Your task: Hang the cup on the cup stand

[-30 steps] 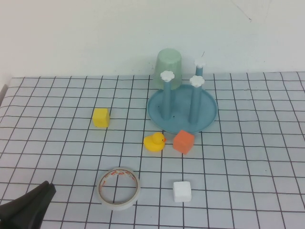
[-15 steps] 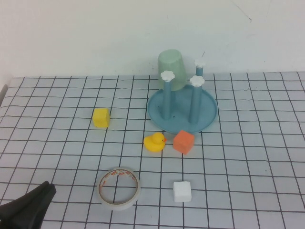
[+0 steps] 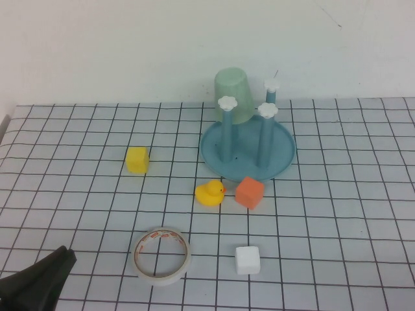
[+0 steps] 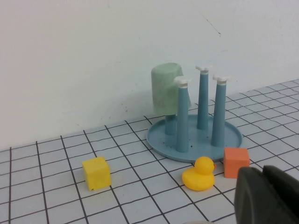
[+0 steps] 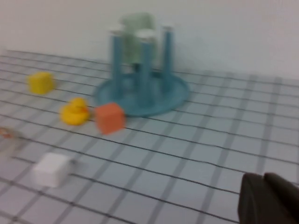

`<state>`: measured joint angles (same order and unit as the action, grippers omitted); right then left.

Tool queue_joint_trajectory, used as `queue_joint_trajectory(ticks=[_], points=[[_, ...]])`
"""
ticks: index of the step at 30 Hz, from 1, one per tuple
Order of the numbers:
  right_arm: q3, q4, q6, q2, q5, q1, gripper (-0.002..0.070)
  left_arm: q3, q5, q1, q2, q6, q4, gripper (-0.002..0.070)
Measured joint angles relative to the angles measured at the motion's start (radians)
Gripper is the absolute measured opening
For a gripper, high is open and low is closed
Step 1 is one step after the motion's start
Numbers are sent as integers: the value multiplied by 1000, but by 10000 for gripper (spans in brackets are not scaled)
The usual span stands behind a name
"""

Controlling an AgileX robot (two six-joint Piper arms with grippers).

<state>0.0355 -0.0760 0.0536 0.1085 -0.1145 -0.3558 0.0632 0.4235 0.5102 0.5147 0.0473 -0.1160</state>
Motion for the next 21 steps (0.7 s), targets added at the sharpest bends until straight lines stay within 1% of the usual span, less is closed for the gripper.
queue_joint_trajectory(ticks=[8, 11, 13, 15, 21], points=[[-24, 44, -7, -99, -53, 391, -1, 0, 0, 0, 0, 0, 0, -1], [-27, 57, -7, -118, -82, 491, -1, 0, 0, 0, 0, 0, 0, -1], [-42, 61, -15, -120, -83, 523, -1, 0, 0, 0, 0, 0, 0, -1], [-62, 76, -65, -120, -89, 528, -1, 0, 0, 0, 0, 0, 0, -1], [-63, 140, -186, -120, -149, 457, -1, 0, 0, 0, 0, 0, 0, -1]])
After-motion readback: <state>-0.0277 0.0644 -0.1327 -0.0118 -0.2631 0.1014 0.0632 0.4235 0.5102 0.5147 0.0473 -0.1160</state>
